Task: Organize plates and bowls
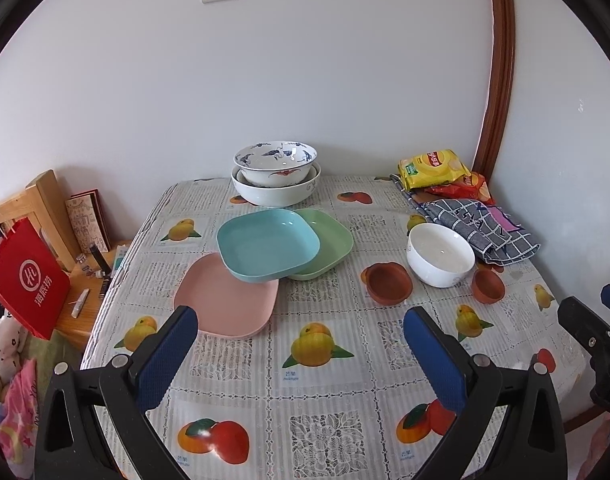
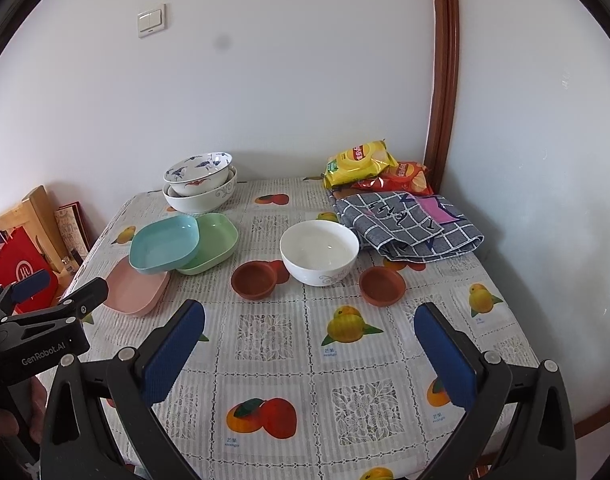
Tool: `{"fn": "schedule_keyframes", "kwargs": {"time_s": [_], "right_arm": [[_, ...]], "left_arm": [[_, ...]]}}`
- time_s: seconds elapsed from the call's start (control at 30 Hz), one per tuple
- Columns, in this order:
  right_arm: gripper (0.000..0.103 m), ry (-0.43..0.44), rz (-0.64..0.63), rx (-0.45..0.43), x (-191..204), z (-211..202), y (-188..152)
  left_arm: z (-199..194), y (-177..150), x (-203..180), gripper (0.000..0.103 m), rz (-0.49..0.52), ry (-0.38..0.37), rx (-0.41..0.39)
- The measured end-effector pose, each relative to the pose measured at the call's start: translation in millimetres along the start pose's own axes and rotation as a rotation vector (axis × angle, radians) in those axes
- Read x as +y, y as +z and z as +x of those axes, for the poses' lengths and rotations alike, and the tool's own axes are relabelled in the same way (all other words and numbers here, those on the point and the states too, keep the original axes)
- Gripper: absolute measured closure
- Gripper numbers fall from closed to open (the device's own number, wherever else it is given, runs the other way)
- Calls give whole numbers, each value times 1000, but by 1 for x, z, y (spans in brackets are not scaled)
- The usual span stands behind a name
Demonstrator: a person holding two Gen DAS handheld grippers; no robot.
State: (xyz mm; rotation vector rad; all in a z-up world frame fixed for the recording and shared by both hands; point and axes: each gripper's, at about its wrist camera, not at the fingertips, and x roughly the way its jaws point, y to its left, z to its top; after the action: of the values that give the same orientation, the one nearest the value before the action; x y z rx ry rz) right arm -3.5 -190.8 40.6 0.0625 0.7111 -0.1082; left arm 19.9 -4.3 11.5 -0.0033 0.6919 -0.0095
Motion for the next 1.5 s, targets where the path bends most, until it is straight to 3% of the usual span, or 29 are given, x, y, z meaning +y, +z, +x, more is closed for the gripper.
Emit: {"fn": "schedule_keyframes", "kwargs": {"time_s": [0.33,0.53,0.7,0.97,1.03,1.27,1.37,1.43,1.5], "right_arm": [[0,7,26,9,-3,18,7],[0,22,-1,30,10,48,18],[2,84,-37,40,30,78,29],[22,168,-48,127,69,148,39],[25,185,-51,157,77,166,40],[36,225,-46,220,106,218,48],[41,221,-58,241,121,240,52],[49,230,-57,268,131,255,54],[54,251,-52,290,139,267,54]], "left_arm": [[13,7,9,0,-30,-2,17],[49,13,30,0,-51,6,74],[80,23,46,4,-26,47,89],[143,45,66,10,7,96,132],[157,50,70,16,15,76,142],[215,64,85,16,38,57,206],[241,70,91,26,42,41,226],[257,73,95,40,36,18,250],[268,74,98,45,26,-6,262]]}}
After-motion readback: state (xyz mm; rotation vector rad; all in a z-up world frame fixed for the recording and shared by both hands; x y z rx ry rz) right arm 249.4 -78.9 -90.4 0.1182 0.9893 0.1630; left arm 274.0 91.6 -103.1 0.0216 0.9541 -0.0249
